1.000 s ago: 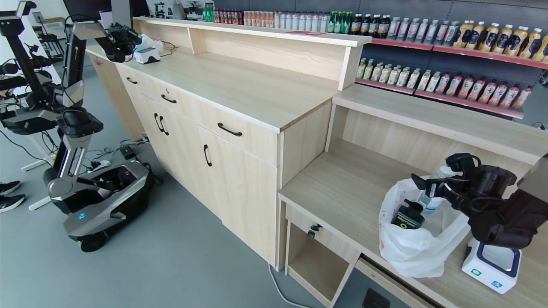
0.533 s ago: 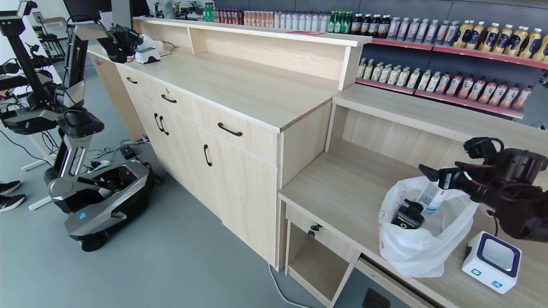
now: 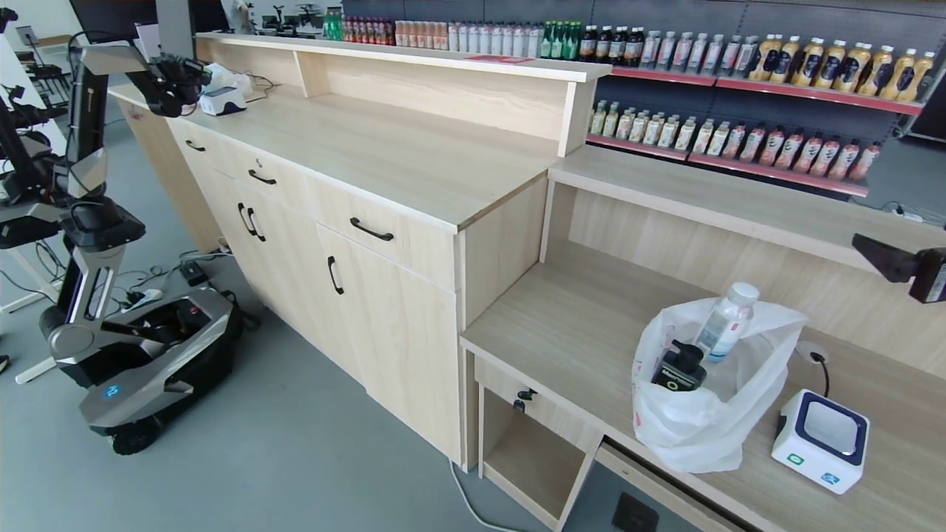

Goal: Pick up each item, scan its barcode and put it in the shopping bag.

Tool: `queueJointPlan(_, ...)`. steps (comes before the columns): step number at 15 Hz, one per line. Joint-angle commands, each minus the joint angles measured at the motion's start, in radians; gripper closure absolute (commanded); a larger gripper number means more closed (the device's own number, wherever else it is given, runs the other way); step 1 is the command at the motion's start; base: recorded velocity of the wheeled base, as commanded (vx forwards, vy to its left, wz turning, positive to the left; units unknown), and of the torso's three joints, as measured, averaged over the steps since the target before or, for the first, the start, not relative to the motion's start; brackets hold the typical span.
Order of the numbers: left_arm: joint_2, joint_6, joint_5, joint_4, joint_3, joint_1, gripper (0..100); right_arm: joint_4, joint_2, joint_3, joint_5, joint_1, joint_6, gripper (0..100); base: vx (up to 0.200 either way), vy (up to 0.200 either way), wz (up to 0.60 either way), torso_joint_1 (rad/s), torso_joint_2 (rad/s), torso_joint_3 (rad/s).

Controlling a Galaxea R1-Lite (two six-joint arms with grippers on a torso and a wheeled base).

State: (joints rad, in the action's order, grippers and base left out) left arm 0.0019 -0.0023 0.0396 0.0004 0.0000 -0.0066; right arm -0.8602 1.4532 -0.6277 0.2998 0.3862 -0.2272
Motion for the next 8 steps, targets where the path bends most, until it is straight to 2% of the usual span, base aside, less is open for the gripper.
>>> queueJointPlan(1,0.0,0.001,0.0,0.0,0.0,0.0,0,0.082,-0.117,-0.033,0.001,0.105,-0.007,0,0.0,0.0,-0.6,0.002,0.01,-0.002)
queueJointPlan(2,0.0,-0.001,0.0,0.0,0.0,0.0,0,0.119,-0.12,-0.05,0.001,0.126,-0.007,0,0.0,0.0,-0.6,0.012,0.01,0.002)
queueJointPlan(3,0.0,-0.001,0.0,0.0,0.0,0.0,0,0.247,-0.122,-0.103,-0.002,0.192,-0.007,0,0.0,0.0,-0.6,-0.002,0.01,0.002)
queueJointPlan(5,0.0,0.001,0.0,0.0,0.0,0.0,0,0.369,-0.105,-0.13,-0.022,0.266,-0.007,0,0.0,0.0,-0.6,0.005,0.0,0.002)
queueJointPlan(8,0.0,-0.001,0.0,0.0,0.0,0.0,0,0.437,0.007,-0.188,-0.077,0.358,0.012,0,0.0,0.0,-0.6,0.001,0.0,0.001)
